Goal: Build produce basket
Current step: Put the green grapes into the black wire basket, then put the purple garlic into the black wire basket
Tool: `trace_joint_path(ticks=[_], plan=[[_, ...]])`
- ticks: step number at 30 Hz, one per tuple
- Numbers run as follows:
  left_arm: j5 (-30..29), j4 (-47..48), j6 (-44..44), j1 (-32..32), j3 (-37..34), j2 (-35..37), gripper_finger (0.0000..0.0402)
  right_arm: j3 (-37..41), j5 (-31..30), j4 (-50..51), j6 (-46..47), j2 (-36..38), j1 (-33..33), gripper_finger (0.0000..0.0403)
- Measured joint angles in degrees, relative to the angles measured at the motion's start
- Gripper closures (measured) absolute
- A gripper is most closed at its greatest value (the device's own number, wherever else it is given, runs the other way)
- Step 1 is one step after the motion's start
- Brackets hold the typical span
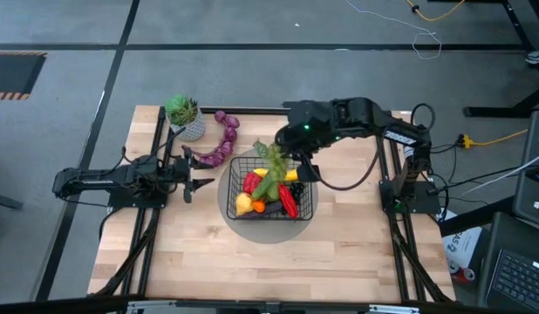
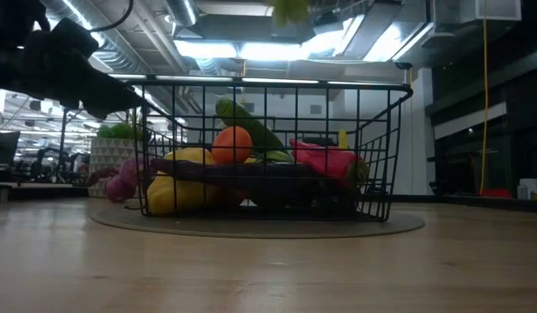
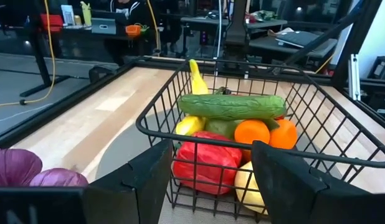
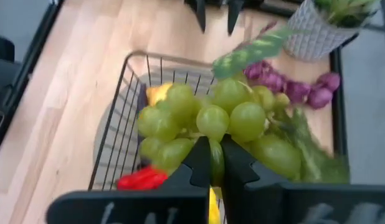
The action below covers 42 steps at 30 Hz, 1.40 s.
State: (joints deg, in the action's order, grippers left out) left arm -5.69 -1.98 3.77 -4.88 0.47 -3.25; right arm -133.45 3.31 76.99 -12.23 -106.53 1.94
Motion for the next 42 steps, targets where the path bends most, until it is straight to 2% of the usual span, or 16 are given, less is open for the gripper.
trace_joint_path(ticks=[10, 21, 32, 42], plan=[[0.0, 0.2, 0.1, 0.0, 0.0, -0.1, 0.0188, 0.0, 0.0, 8.8, 4.5, -0.1, -0.6, 0.0395], [-0.2, 0.3, 0.1, 0.0, 0.0, -0.1, 0.0188, 0.0, -0.1, 8.0, 6.4, -0.1, -0.6, 0.0389], [-0.2, 0.3, 0.1, 0.0, 0.0, -0.1, 0.0188, 0.0, -0.2, 12.2, 9.2, -0.1, -0.7, 0.0345], [-0.2, 0.4, 0.1, 0.0, 0.0, -0.1, 0.0188, 0.0, -0.1, 12.3, 9.0, -0.1, -0.7, 0.0261]])
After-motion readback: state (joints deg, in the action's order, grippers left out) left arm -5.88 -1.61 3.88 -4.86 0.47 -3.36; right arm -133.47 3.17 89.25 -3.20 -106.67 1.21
